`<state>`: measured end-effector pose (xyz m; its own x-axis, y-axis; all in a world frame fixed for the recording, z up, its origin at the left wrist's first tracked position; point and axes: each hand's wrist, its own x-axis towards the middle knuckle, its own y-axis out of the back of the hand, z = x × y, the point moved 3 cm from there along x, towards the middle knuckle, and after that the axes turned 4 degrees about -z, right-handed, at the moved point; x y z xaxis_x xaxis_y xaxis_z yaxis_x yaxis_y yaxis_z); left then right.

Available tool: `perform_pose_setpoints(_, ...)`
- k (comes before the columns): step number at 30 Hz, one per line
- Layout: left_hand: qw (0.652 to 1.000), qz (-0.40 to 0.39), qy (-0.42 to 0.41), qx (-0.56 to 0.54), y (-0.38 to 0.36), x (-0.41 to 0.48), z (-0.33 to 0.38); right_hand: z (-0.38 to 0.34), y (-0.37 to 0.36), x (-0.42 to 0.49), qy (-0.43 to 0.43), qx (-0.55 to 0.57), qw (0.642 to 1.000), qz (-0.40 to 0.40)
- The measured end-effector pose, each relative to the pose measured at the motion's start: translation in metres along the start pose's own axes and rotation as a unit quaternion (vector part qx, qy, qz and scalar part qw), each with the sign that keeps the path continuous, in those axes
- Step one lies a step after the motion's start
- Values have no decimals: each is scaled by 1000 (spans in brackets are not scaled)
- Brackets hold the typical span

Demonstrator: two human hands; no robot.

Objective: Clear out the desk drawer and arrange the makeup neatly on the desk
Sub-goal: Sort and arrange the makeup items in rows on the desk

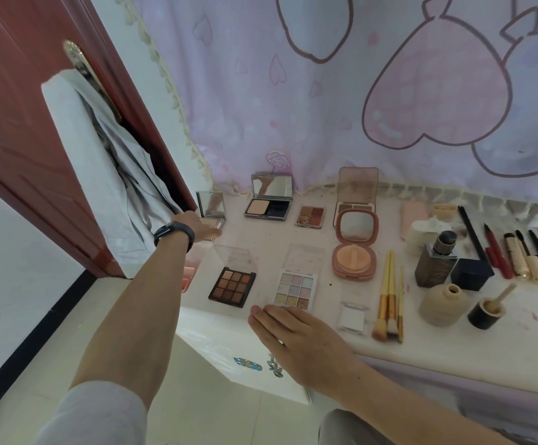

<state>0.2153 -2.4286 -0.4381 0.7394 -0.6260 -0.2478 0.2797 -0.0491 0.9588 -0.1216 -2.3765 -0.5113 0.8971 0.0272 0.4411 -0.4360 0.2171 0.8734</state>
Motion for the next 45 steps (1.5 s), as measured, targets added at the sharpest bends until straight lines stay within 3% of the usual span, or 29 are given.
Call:
perform_pose_setpoints(8, 998, 40, -48, -19, 18, -18, 1, 0, -2, -2, 8, 5, 1000, 6)
perform_pose_setpoints(14, 979, 141, -99, -113, 43, -68, 11, 3, -4, 0, 9, 1, 1000, -2)
perform_pose_setpoints(20, 947, 187, -154, -212, 30, -159, 31, 5, 8, -5, 13, 26, 999, -26)
perform_pose_setpoints(23, 928, 198, -194, -248, 3, -211, 46, 2, 29, -26, -42, 94, 994, -20)
perform_pose_setpoints(27, 911, 186, -265, -255, -42, -275, 72, -5, 64, -93, -158, 166, 972, 53)
perform_pose_setpoints(31, 896, 142, -340, -248, -94, -330, 111, -7, 97, -183, -293, 152, 938, 110)
perform_pose_setpoints(35, 884, 125, -395, -216, -138, -366, 162, 6, 118, -250, -400, 107, 903, 111)
perform_pose_setpoints(45, 894, 116, -429, -60, -211, -383, 232, 37, 103, -290, -428, 35, 903, -5)
